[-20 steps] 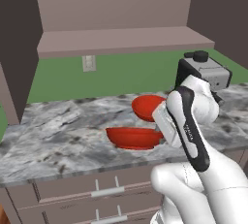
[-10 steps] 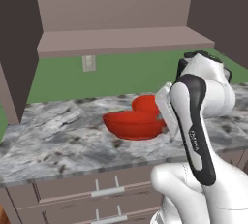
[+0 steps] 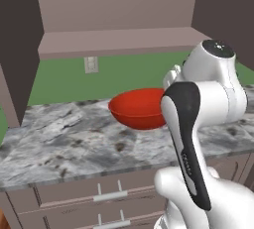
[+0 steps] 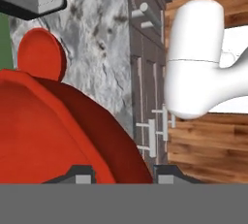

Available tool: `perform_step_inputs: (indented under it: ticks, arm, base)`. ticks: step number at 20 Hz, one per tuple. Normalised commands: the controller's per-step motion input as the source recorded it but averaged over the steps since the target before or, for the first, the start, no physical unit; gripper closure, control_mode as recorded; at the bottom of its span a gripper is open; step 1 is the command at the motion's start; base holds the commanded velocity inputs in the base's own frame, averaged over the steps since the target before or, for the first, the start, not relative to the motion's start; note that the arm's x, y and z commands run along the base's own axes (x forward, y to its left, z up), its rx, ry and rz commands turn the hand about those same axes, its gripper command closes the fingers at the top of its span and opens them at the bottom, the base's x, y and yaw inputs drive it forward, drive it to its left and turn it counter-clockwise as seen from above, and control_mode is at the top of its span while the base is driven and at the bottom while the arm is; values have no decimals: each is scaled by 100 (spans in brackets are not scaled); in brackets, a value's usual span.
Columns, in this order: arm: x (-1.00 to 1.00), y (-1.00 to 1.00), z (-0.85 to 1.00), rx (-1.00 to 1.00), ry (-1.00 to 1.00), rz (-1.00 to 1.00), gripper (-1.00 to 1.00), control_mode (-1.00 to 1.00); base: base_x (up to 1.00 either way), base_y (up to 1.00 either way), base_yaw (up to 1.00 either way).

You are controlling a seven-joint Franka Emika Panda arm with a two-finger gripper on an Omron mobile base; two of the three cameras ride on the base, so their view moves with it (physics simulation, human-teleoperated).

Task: Open the cabinet. Pick the bowls from the counter and place them in the cabinet. Then close the cabinet.

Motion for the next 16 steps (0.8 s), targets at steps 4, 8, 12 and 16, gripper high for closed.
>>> perform_step_inputs:
  ticks: [4, 8, 12, 16]
  arm:
    - [-19, -4, 46, 0, -7, -8, 100, -100]
    - [-16, -2, 51, 0, -5, -2, 100, -100]
    - [-16, 0, 53, 0, -13, 0, 100, -100]
    - [-5, -5, 33, 0, -20, 0, 100, -100]
  base:
    - [0, 0, 0]
    - [0, 0, 0]
    - [0, 0, 0]
    - [0, 0, 0]
